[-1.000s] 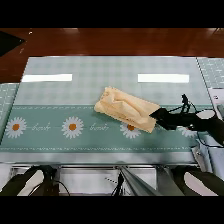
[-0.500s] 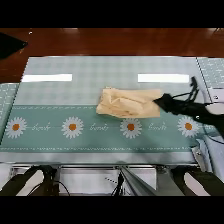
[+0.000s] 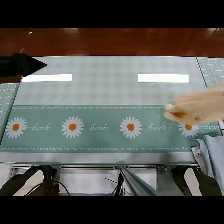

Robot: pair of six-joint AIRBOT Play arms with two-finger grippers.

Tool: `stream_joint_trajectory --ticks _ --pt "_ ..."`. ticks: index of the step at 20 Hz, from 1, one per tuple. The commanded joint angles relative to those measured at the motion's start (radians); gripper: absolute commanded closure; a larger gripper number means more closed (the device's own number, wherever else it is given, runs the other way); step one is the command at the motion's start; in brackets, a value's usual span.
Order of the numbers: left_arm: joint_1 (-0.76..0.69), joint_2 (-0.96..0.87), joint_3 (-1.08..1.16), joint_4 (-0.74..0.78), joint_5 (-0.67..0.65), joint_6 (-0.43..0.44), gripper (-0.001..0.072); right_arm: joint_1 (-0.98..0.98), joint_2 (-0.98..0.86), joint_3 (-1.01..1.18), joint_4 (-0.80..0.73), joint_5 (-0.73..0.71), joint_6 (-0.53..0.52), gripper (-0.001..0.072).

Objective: Fold the shirts.

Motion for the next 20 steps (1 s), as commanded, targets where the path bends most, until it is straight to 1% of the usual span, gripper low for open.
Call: stream_joint_trajectory --ticks 1,2,4,5,6,9,12,18,19,20 --pt "-0.05 -0.024 -0.064 0.0 0.045 0.062 0.0686 -0.158 0.007 0.077 -0.274 0.215 0.019 0.069" --pt "-0.065 -0.03 -0.064 0.0 0.044 0.074 0.0686 -0.182 0.005 0.077 -0.346 0.216 0.037 0.0689" --pt "-0.082 -0.032 -0.064 -0.001 0.05 0.086 0.0686 -0.215 -0.001 0.077 -0.551 0.249 0.061 0.0689" --pt "-0.088 -0.032 -0.064 -0.001 0.049 0.1 0.0686 -0.224 -0.001 0.077 -0.632 0.265 0.066 0.0689" --pt "-0.09 -0.032 -0.064 -0.001 0.05 0.1 0.0686 -0.232 -0.001 0.077 -0.677 0.289 0.065 0.0689" --pt "-0.09 -0.034 -0.064 -0.001 0.085 0.119 0.0686 -0.272 0.0 0.076 -0.697 0.29 0.052 0.0688" --pt "-0.088 -0.047 -0.063 0.0 0.106 0.137 0.0686 -0.328 0.0 0.063 -0.809 0.289 0.025 0.0688" --pt "-0.088 -0.054 -0.063 0.0 0.229 0.137 0.0686 -0.444 0.0 -0.023 -0.822 0.288 -0.027 0.0686" --pt "-0.088 -0.054 -0.063 0.0 0.244 0.147 0.0686 -0.463 0.0 -0.045 -0.823 0.289 -0.046 0.0651" --pt "-0.088 -0.054 -0.063 0.0 0.251 0.18 0.0686 -0.483 0.002 -0.067 -0.824 0.288 -0.072 0.057"
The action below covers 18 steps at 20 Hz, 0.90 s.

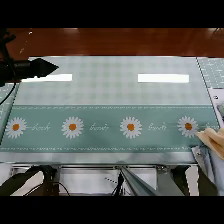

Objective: Fold the shirts.

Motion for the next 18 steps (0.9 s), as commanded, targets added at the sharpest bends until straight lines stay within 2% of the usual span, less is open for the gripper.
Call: stream_joint_trajectory --ticks 1,6,8,9,10,11,12,13,15,16,18 --pt "0.0 -0.002 0.0 0.002 0.051 0.066 0.0685 -0.067 0.002 -0.066 -0.029 0.004 -0.073 0.0509" --pt "0.0 -0.002 0.0 0.002 0.052 0.081 0.0685 -0.089 0.001 -0.076 -0.136 -0.046 -0.082 0.0482" --pt "0.0 -0.001 0.001 0.001 0.05 0.08 0.0685 -0.088 -0.001 -0.076 -0.109 -0.118 -0.078 0.0321" --pt "0.0 0.001 0.003 0.001 0.048 0.08 0.0684 -0.088 -0.006 -0.075 -0.07 -0.168 -0.068 0.031" --pt "0.0 0.002 0.01 0.001 0.039 0.08 0.0677 -0.088 -0.018 -0.074 0.023 -0.23 -0.066 0.031" --pt "0.0 0.002 0.025 0.0 0.023 0.08 0.0601 -0.088 -0.032 -0.074 0.157 -0.288 -0.067 0.0307" --pt "-0.001 0.002 0.045 -0.002 0.009 0.08 0.0423 -0.088 -0.048 -0.074 0.345 -0.36 -0.073 0.0271" --pt "-0.004 0.002 0.069 -0.002 0.006 0.08 0.0233 -0.088 -0.062 -0.074 0.542 -0.422 -0.086 0.0271" --pt "-0.019 0.002 0.102 0.053 0.003 0.077 0.0231 -0.063 -0.095 -0.074 0.904 -0.543 -0.101 0.0271" --pt "-0.04 0.002 0.117 0.13 -0.008 0.033 0.0231 -0.02 -0.117 -0.074 1.04 -0.585 -0.133 0.0271" --pt "-0.114 0.001 0.134 0.325 -0.069 -0.194 0.0231 0.133 -0.157 -0.074 1.148 -0.65 -0.215 0.027"
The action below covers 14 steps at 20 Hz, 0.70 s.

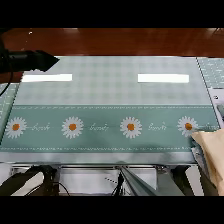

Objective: Fold the shirts.

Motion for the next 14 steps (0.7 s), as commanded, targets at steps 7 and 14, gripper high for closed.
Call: stream_joint_trajectory --ticks 7,14 --pt "-0.537 0.0 0.035 0.702 -0.278 -0.637 -0.0007 0.758 -0.196 0.0 0.025 -0.217 -0.101 0.0101" --pt "-0.628 -0.001 0.035 1.002 -0.267 -0.959 -0.0004 0.835 -0.194 0.0 -0.052 -0.043 0.041 0.0101"
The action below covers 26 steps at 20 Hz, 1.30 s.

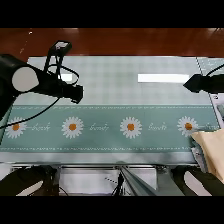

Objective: Fold the shirts.

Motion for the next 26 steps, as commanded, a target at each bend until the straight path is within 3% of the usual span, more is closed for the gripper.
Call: stream_joint_trajectory --ticks 1,7,26 --pt "-0.017 -0.002 0.001 0.13 -0.004 -0.153 -0.0002 0.033 0.008 0.0 -0.064 0.089 0.043 0.0102" --pt "-0.018 -0.008 0.0 0.13 -0.003 -0.153 -0.0002 0.033 0.025 0.0 -0.05 0.191 0.017 0.0104" --pt "-0.018 -0.008 0.0 0.13 -0.003 -0.153 -0.0002 0.033 0.025 0.0 -0.053 0.185 0.016 0.0104"
